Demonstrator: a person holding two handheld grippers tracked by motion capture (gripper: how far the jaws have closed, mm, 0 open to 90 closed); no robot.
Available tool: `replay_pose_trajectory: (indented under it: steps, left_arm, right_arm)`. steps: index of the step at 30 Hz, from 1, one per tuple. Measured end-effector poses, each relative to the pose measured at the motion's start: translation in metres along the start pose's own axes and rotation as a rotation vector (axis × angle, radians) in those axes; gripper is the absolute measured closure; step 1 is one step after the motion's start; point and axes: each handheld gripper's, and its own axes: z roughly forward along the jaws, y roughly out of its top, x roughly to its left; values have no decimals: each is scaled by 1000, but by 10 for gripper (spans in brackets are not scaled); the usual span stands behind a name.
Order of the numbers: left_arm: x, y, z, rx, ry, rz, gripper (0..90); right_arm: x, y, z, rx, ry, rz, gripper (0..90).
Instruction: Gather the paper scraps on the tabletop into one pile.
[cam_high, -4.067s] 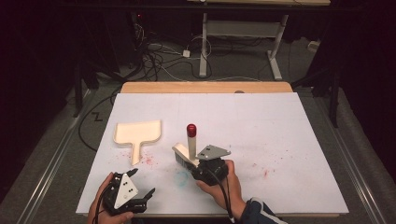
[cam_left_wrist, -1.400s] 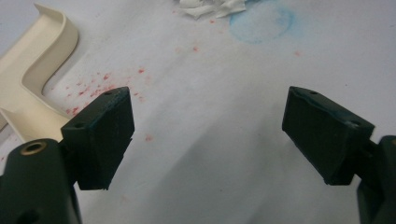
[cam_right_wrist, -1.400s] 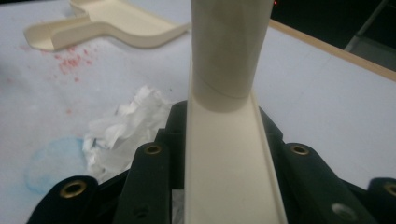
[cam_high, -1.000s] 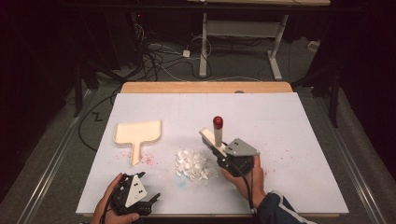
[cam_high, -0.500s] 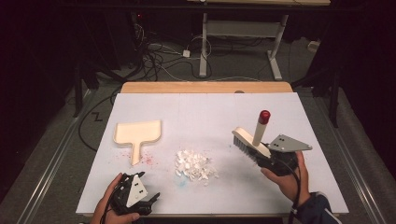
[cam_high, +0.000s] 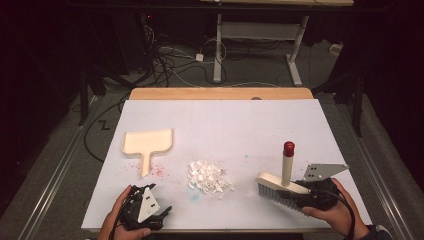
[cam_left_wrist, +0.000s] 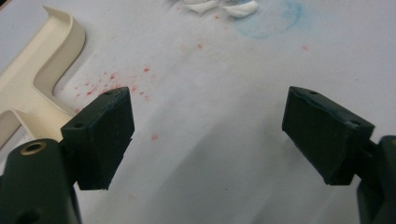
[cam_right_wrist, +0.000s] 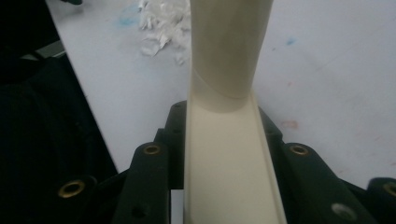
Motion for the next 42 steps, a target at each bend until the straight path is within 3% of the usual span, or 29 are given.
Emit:
replay_pose_trajectory:
  steps: [6, 9, 11, 16, 18, 19, 22, 32, 35, 37, 42]
  left_arm:
    - [1, 1, 2, -2, -4, -2, 157]
    - [2, 1, 3, 2, -6, -3, 157]
    - [2, 0, 3, -2, -14, -12, 157]
    - [3, 0, 2, -12, -22, -28, 157]
    - [3, 0, 2, -9, -24, -29, 157]
    - [3, 0, 2, -9, -25, -30, 157]
    - [3, 0, 2, -12, -31, -27, 157]
    - [2, 0, 2, -12, -45, -21, 157]
    - [2, 0, 3, -12, -49, -20, 157]
    - [2, 0, 3, -10, -50, -16, 157]
    - [2, -1, 3, -10, -50, -20, 157]
  right_arm:
    - [-21, 0, 8, 58, 38, 103, 681]
    - [-37, 3, 15, 95, -8, 113, 675]
    - [-47, 6, 18, 115, 3, 126, 653]
    - [-67, 17, 30, 214, -81, 103, 567]
    - [-73, 21, 35, 237, -73, 97, 563]
    - [-76, 23, 36, 253, -67, 71, 557]
    - [-82, 31, 39, 317, -69, 78, 536]
    - [-98, 50, 44, 385, -55, 29, 452]
    - [-102, 55, 46, 436, -116, -2, 402]
    - [-105, 56, 47, 452, -205, -30, 411]
    - [-103, 55, 47, 388, -238, -24, 402]
